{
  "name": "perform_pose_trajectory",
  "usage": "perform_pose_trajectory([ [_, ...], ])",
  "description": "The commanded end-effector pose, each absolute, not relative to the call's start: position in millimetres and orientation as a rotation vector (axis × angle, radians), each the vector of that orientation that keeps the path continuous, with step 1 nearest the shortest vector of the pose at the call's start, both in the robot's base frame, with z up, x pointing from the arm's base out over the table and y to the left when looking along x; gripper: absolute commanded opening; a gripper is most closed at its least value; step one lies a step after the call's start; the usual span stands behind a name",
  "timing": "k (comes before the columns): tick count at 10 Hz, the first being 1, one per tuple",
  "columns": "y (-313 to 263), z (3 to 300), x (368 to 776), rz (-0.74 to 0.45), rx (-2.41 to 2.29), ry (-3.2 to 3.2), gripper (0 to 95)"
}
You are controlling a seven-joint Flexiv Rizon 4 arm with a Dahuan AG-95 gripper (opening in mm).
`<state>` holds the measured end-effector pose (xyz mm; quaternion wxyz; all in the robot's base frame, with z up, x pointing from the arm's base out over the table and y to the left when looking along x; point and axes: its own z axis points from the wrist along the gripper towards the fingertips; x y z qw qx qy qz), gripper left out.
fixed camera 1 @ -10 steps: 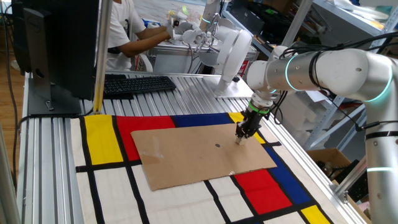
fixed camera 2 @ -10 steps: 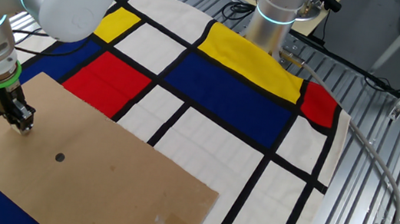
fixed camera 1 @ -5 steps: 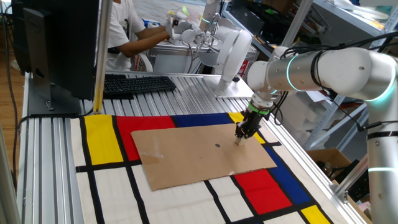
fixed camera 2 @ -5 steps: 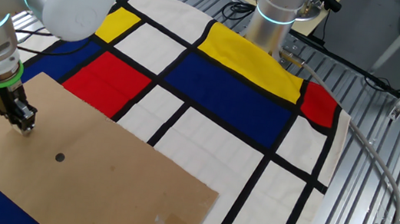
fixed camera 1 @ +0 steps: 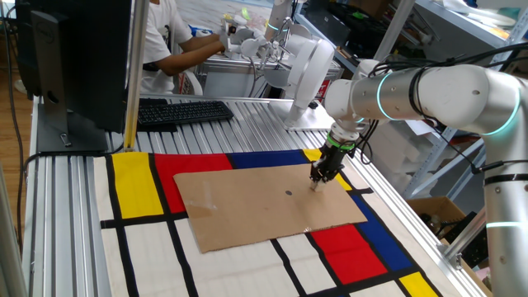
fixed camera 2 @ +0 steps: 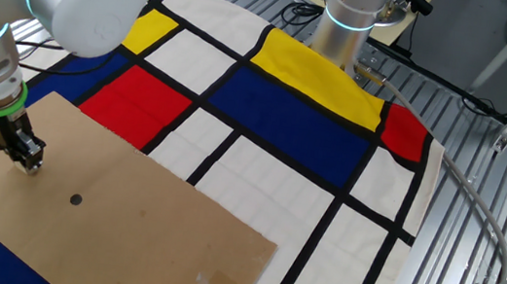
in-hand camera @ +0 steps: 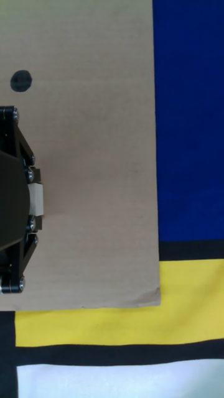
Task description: Hold a small block with the gripper and sweep it from left to right on the table
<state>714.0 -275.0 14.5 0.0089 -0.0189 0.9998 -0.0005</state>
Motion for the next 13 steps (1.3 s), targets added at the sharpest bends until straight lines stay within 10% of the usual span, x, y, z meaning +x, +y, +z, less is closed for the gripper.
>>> perform_pose_trajectory([
  [1,-274.4,14.4,716.0,0.004,-0.058,3.126,0.0],
  [13,-264.4,14.2,716.3,0.015,-0.040,3.121,0.0],
])
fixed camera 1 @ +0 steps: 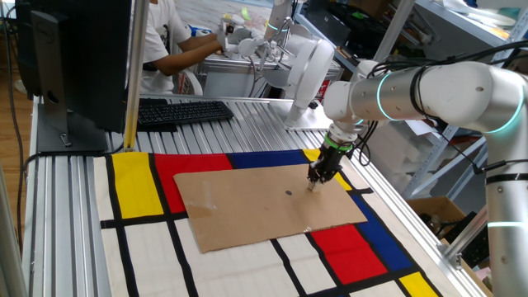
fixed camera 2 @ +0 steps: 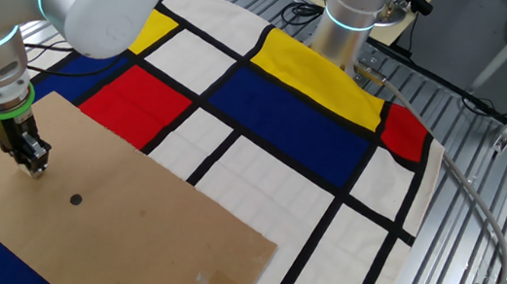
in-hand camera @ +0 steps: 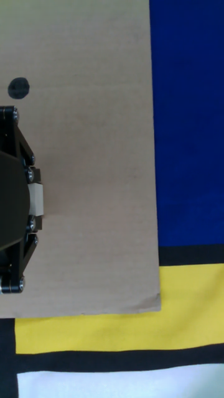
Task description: Hold a small block with the gripper and sweep it from left to right on the table
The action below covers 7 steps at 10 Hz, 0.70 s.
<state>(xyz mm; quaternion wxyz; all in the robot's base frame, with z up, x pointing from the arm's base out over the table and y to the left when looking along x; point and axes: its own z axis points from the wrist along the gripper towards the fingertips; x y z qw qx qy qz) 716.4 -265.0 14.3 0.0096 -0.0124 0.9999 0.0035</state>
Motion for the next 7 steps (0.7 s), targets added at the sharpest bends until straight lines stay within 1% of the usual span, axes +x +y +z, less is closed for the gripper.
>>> perform_pose_trajectory([
  [1,-263.2,14.8,716.5,0.011,-0.041,3.122,0.0],
  [7,-253.5,14.7,712.2,0.006,-0.023,3.117,0.0],
])
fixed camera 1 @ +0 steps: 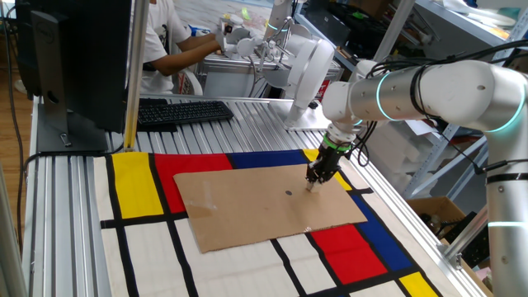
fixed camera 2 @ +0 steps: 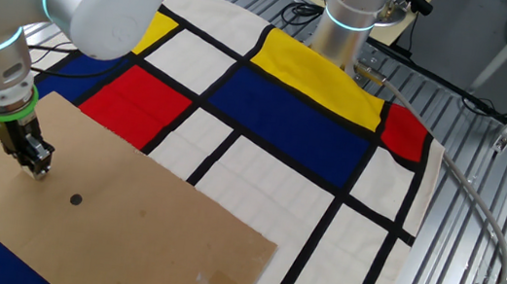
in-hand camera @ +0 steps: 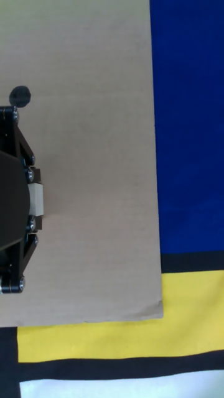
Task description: Hold a small block with the gripper and sweep it from left to right on the table
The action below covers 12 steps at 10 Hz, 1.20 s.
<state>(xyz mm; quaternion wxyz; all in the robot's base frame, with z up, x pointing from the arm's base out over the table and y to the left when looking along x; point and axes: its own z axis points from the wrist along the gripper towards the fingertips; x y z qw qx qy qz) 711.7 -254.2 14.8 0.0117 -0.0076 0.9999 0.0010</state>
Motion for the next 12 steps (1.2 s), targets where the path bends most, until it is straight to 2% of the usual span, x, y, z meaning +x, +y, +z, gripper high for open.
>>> perform_pose_trajectory([
  [1,-251.9,14.0,711.2,0.007,-0.017,3.115,0.0],
  [12,-232.0,13.9,707.3,-0.012,0.026,3.115,0.0],
])
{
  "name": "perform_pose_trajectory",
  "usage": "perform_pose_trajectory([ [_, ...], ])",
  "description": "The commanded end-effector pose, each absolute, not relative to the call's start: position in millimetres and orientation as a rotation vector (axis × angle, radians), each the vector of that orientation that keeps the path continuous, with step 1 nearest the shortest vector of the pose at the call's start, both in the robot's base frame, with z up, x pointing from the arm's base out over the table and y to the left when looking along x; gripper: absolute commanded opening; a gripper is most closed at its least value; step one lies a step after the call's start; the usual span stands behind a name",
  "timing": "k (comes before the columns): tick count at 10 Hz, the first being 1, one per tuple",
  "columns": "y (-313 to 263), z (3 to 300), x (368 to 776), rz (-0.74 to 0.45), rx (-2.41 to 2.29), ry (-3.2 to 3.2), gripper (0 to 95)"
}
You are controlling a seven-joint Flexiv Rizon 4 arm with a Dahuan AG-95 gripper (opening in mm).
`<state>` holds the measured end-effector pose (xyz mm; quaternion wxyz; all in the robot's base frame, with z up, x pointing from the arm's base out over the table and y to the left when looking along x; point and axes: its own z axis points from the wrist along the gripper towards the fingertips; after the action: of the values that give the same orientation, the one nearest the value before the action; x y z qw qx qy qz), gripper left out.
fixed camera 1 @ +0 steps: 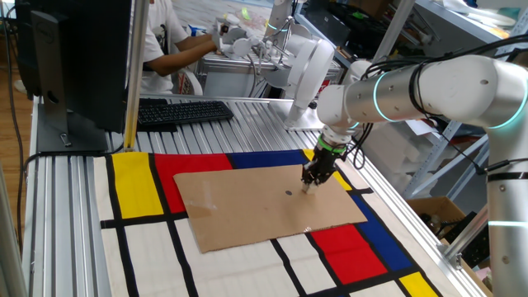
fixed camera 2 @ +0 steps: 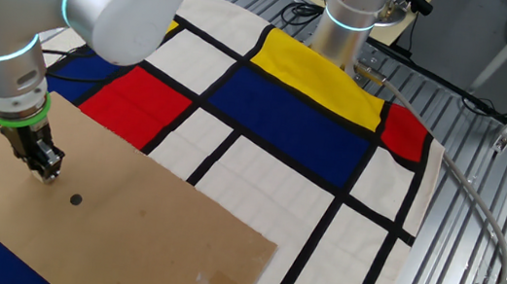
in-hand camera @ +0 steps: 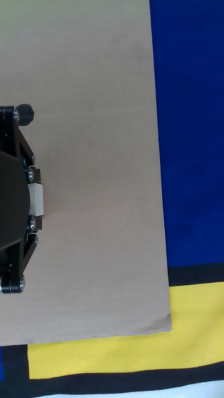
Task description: Hold a small block with the gripper and sweep it from left to right on the table
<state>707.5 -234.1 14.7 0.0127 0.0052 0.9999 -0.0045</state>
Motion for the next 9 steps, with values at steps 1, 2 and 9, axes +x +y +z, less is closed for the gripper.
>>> perform_pose_trajectory([
  [1,-230.5,13.5,706.6,-0.017,0.029,3.115,0.0],
  [2,-227.6,13.4,705.8,-0.017,0.036,3.118,0.0],
  [9,-213.1,13.3,702.6,-0.013,0.065,3.122,0.0],
])
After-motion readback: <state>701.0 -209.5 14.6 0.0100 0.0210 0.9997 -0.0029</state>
